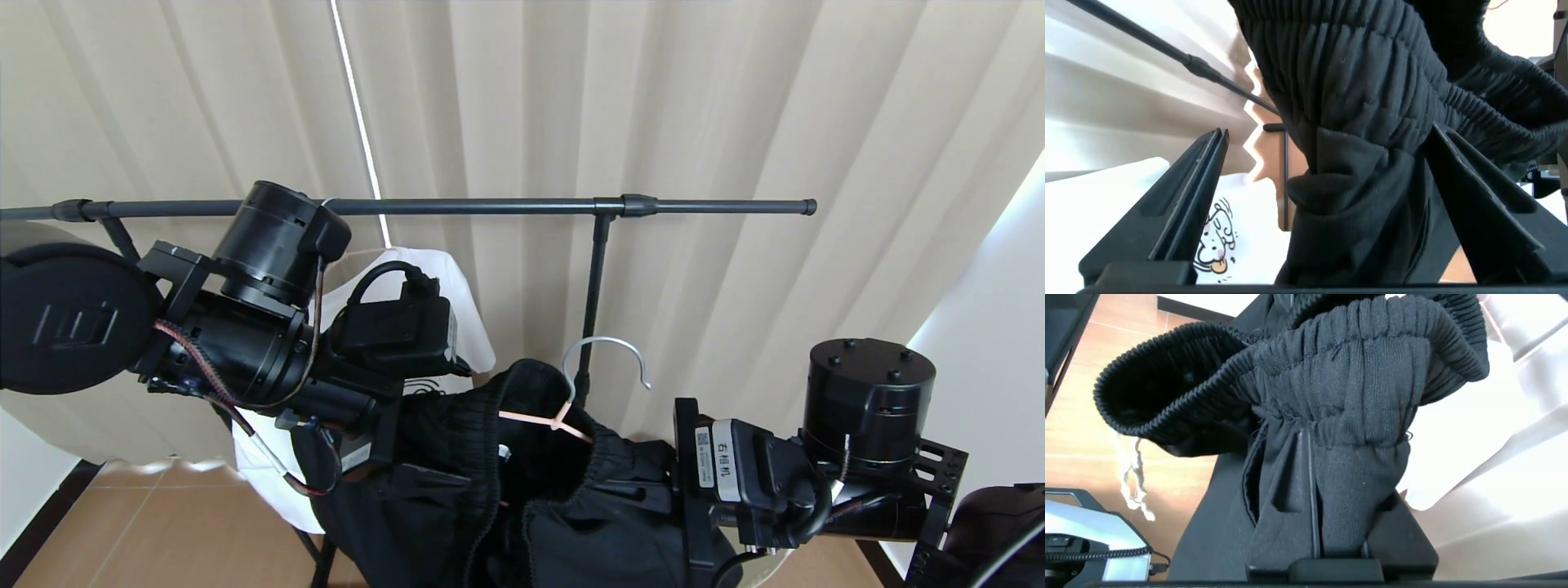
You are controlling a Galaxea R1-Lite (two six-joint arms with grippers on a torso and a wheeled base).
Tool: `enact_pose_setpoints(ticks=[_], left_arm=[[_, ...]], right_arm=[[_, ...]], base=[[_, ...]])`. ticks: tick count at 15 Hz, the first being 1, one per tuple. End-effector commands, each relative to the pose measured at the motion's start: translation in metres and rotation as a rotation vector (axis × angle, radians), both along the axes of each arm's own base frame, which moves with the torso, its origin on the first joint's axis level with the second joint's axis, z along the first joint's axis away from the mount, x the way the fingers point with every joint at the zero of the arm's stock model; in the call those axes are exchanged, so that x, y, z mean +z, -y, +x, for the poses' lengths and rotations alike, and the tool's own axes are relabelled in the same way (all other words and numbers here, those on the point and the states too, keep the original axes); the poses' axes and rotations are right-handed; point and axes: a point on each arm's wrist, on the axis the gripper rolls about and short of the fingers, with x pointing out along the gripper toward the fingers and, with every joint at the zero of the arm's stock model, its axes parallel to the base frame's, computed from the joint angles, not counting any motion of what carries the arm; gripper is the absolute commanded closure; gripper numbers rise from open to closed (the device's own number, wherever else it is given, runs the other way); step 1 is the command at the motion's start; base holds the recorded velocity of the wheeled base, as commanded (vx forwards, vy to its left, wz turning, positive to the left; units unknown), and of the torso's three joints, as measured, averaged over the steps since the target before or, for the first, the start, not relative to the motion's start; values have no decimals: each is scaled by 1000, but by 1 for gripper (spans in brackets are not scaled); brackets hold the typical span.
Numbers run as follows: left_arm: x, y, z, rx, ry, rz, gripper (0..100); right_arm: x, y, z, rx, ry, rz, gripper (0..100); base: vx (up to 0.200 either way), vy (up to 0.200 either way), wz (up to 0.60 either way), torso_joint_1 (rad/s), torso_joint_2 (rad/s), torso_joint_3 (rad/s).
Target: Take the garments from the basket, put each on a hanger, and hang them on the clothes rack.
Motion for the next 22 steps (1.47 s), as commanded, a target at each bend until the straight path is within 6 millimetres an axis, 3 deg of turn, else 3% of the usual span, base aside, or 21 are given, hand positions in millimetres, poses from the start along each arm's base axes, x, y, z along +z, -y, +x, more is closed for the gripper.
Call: enact_pose_setpoints(ticks=[1, 2, 16, 17, 22], left_arm=[[-2, 1, 1, 0, -7, 4, 0], [-2, 1, 1, 0, -7, 4, 100], [-1, 3, 0, -8, -3, 3, 100], [-1, 3, 0, -5, -4, 3, 100], [1, -10, 7, 46, 2, -4, 100]], right_arm=[[3, 1, -1, 2, 11, 8, 100], [3, 1, -1, 2, 11, 8, 100], [8, 2, -1, -32, 24, 14, 100], [8, 1, -1, -34, 23, 13, 0], [11, 14, 5, -82, 21, 13, 0]], base=[[0, 0, 0, 0, 0, 0], [0, 0, 0, 0, 0, 0], [0, 0, 0, 0, 0, 0], [0, 0, 0, 0, 0, 0], [0, 0, 0, 0, 0, 0]])
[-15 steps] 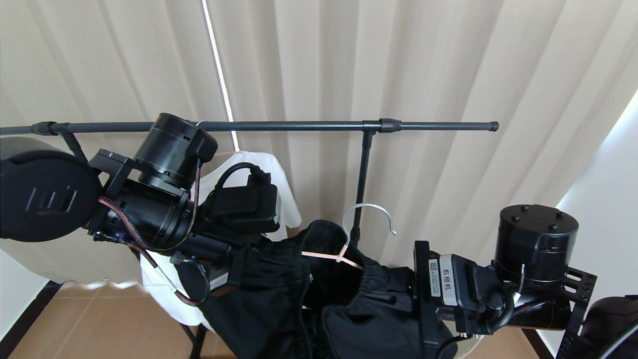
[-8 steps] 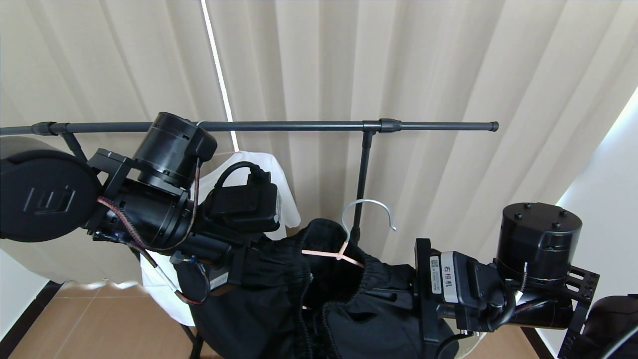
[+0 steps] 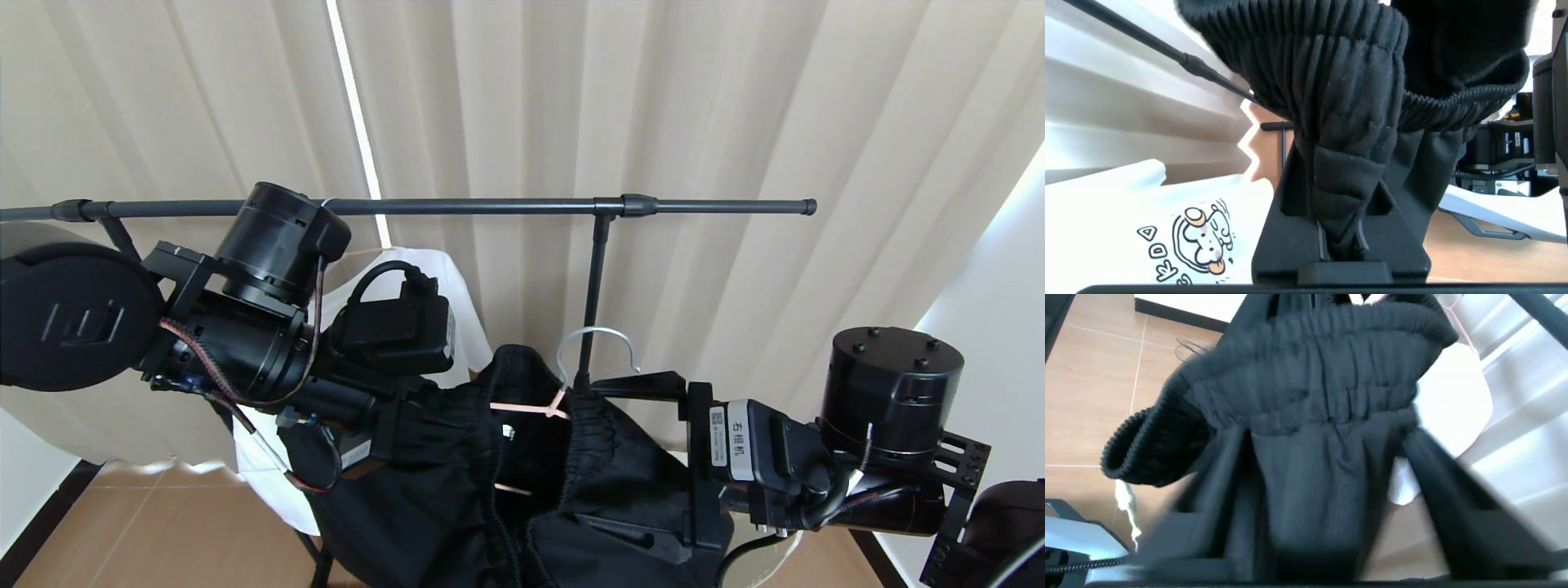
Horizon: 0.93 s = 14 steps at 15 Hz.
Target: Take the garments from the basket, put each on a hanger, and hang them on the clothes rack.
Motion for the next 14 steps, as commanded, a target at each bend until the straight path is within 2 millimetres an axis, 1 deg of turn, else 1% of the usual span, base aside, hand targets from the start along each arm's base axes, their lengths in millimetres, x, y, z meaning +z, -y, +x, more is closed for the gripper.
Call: enact_pose_setpoints(ticks=[1, 3, 7, 9, 10, 12, 13, 14], left_arm=[[4, -10, 4, 38, 12, -7, 100], [9, -18, 4, 61, 32, -16, 100], [17, -28, 1, 112, 37, -40, 100], [23, -36, -2, 140, 53, -53, 100], [28, -39, -5, 158, 52, -69, 100], [36, -45, -13, 196, 48, -103, 100], [38, -46, -14, 204, 46, -111, 100], [43, -52, -21, 237, 45, -131, 100]], right_arm=[[3, 9, 5, -35, -2, 1, 0], [4, 15, 10, -58, -5, 0, 0], [6, 17, 15, -60, -13, 6, 0], [9, 22, 18, -74, -90, 52, 0], [12, 24, 23, -74, -112, 73, 0], [15, 37, 36, -107, -140, 94, 0], [15, 39, 37, -105, -156, 96, 0], [18, 47, 38, -73, -241, 124, 0]], base=[[0, 0, 0, 0, 0, 0], [0, 0, 0, 0, 0, 0], [0, 0, 0, 0, 0, 0], [0, 0, 0, 0, 0, 0], [0, 0, 0, 0, 0, 0], [0, 0, 0, 0, 0, 0], [0, 0, 0, 0, 0, 0], [0, 0, 0, 0, 0, 0]])
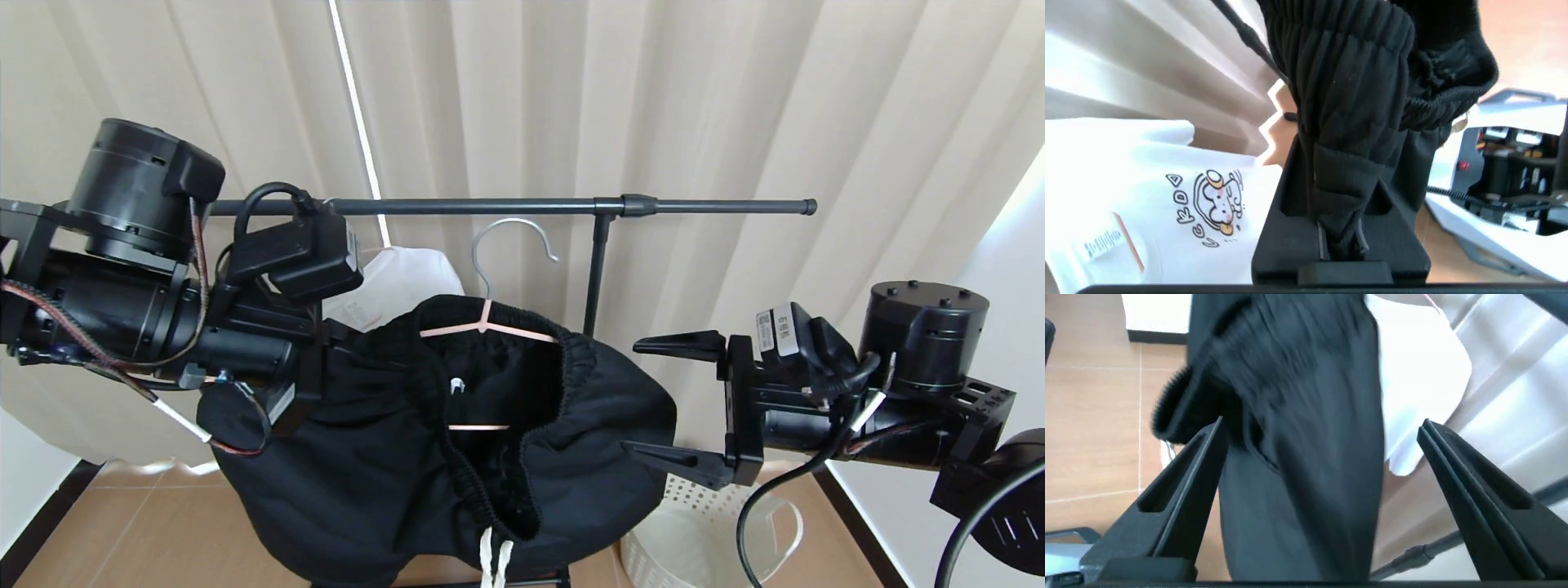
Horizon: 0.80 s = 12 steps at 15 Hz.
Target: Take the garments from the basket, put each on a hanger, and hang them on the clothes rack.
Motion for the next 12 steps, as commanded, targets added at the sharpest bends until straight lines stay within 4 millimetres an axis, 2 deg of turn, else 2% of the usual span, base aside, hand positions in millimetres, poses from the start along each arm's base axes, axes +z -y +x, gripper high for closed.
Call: enact_pose_setpoints(ticks=[1, 3, 5, 7, 8, 9, 12], left_arm=[[12, -10, -13, 32, 44, -30, 100], [14, -13, -18, 61, 53, -63, 100], [14, -15, -23, 80, 54, -92, 100], [11, -15, -27, 99, 72, -128, 100], [11, -15, -27, 99, 72, -128, 100], [9, -16, -29, 110, 76, -151, 100], [12, -18, -38, 116, 80, -169, 100]], right_arm=[[5, 12, 6, 11, -63, 44, 0], [4, 24, 12, -26, -91, 57, 0], [-4, 28, 10, -41, -123, 47, 0], [-22, 34, 9, -74, -185, 25, 0], [-22, 34, 9, -74, -185, 25, 0], [-30, 34, 21, -98, -195, 19, 0], [-45, 32, 34, -171, -174, 6, 0]], base=[[0, 0, 0, 0, 0, 0], [0, 0, 0, 0, 0, 0], [0, 0, 0, 0, 0, 0], [0, 0, 0, 0, 0, 0], [0, 0, 0, 0, 0, 0], [0, 0, 0, 0, 0, 0], [0, 0, 0, 0, 0, 0]])
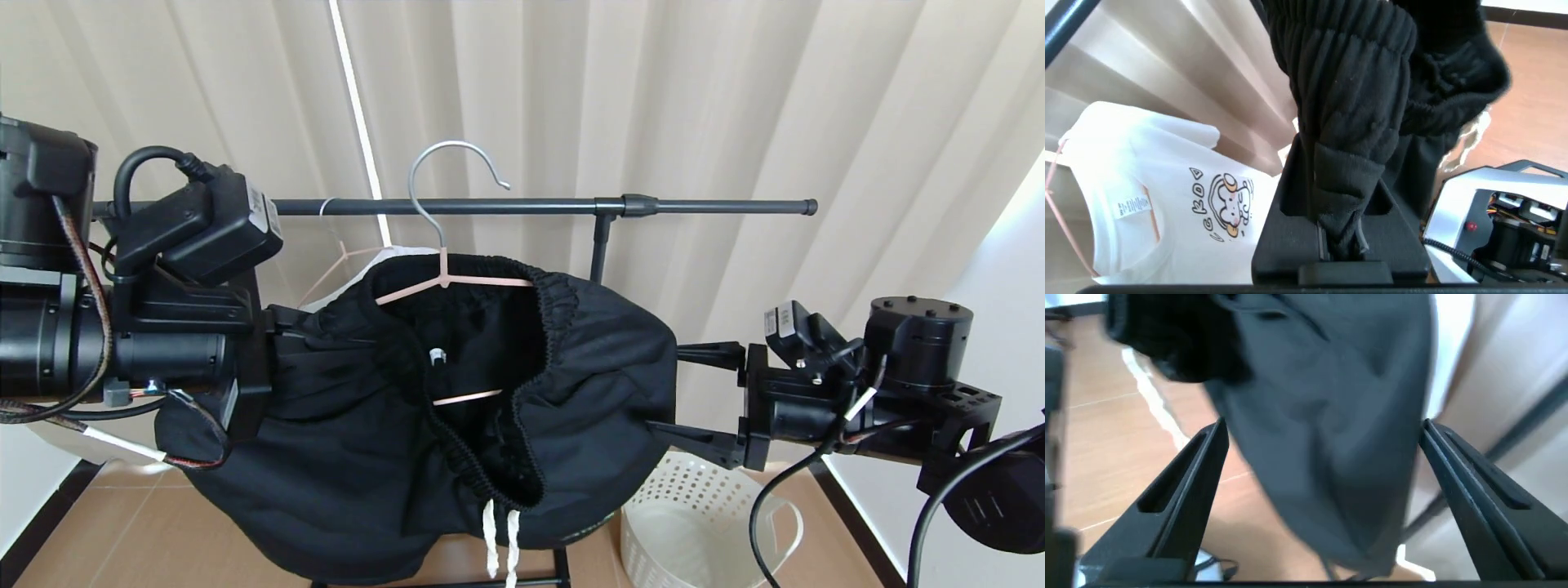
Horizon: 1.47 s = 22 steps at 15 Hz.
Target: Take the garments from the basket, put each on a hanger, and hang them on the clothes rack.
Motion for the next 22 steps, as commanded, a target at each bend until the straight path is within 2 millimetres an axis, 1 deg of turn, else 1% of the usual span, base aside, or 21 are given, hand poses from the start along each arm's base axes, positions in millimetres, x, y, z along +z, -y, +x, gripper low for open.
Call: enact_pose_setpoints(ticks=[1, 5, 12, 13, 19, 22], left_arm=[[4, -2, -8, 5, 11, -15, 100], [8, -3, -13, 7, 18, -31, 100], [11, -6, -21, 19, 14, -56, 100], [11, -6, -21, 18, 12, -56, 100], [12, -8, -29, 18, 23, -59, 100], [11, -11, -38, 24, 26, -68, 100]], right_arm=[[-23, -2, 11, -32, -31, -22, 0], [-26, -2, 13, -70, -29, -36, 0], [-29, -4, 14, -80, -34, -41, 0], [-27, -4, 14, -86, -29, -42, 100], [-27, -4, 18, -89, -25, -39, 100], [-25, 2, 25, -111, -16, -35, 100]], base=[[0, 0, 0, 0, 0, 0], [0, 0, 0, 0, 0, 0], [0, 0, 0, 0, 0, 0], [0, 0, 0, 0, 0, 0], [0, 0, 0, 0, 0, 0], [0, 0, 0, 0, 0, 0]])
